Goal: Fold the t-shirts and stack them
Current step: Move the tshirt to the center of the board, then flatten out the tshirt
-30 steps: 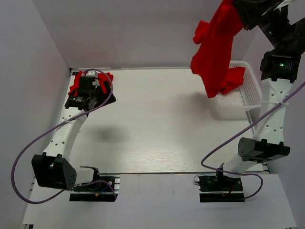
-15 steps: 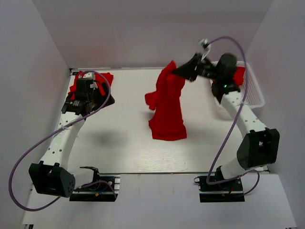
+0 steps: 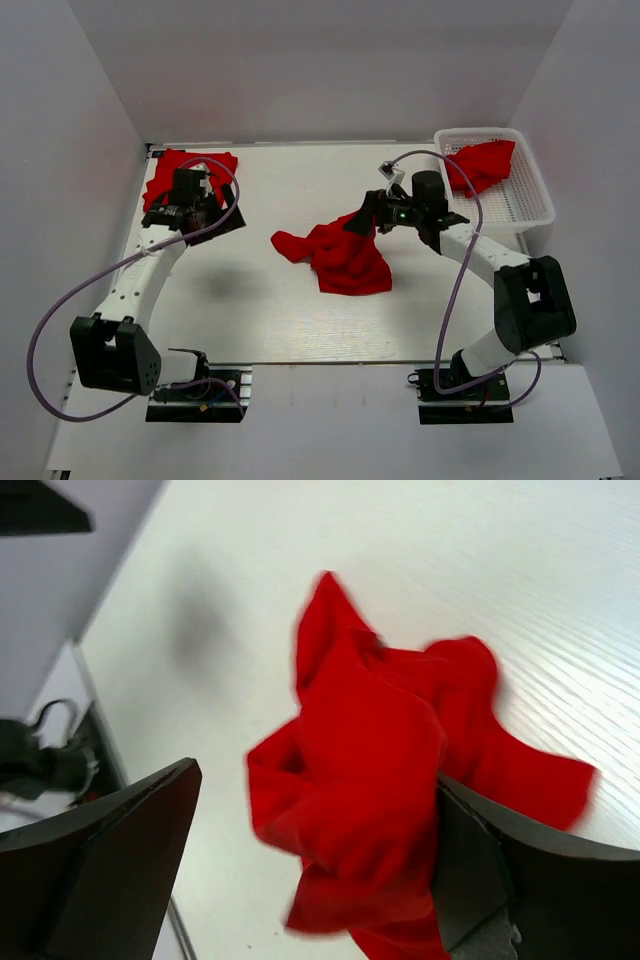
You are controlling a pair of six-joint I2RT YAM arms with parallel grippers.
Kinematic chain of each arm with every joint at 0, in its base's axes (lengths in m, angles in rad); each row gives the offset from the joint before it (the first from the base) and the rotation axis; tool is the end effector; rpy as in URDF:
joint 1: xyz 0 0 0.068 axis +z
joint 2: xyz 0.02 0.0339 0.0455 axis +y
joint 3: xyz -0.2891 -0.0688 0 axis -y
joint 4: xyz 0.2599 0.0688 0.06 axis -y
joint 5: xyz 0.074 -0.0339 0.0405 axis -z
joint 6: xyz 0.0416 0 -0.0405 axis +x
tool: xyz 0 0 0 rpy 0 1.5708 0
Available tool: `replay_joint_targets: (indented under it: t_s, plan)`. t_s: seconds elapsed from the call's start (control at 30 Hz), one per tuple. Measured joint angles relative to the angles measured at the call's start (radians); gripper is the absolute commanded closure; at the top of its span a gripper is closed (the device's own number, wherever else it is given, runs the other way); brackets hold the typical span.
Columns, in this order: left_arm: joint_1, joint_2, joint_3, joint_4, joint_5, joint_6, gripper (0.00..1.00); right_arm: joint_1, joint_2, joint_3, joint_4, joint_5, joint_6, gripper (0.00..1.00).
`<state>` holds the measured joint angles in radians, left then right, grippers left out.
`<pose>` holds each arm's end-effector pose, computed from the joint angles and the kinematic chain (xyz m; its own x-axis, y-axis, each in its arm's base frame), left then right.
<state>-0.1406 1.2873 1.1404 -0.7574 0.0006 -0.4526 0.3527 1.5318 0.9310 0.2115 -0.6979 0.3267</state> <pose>0.2738 -0.0388 0.3215 -0.7613 -0.3339 -0.5558 -0.2140 0.9386 -0.2708 0.3239 0.1477 0.2648 -0.6013 0.0407 -0.7980 -0.6648 0.5286 0.5279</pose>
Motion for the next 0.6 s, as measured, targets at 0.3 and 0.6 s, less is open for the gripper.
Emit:
replay_joint_targets:
  t_s: [0.3, 0.6]
  plan:
    - [-0.002, 0.112, -0.013, 0.002, 0.037, 0.004, 0.00, -0.002, -0.139, 0.056, -0.247, 0.363, -0.045, 0.10]
    - [-0.031, 0.217, -0.007, 0.045, 0.066, 0.018, 0.00, -0.008, -0.386, 0.045, -0.515, 0.906, 0.080, 0.10]
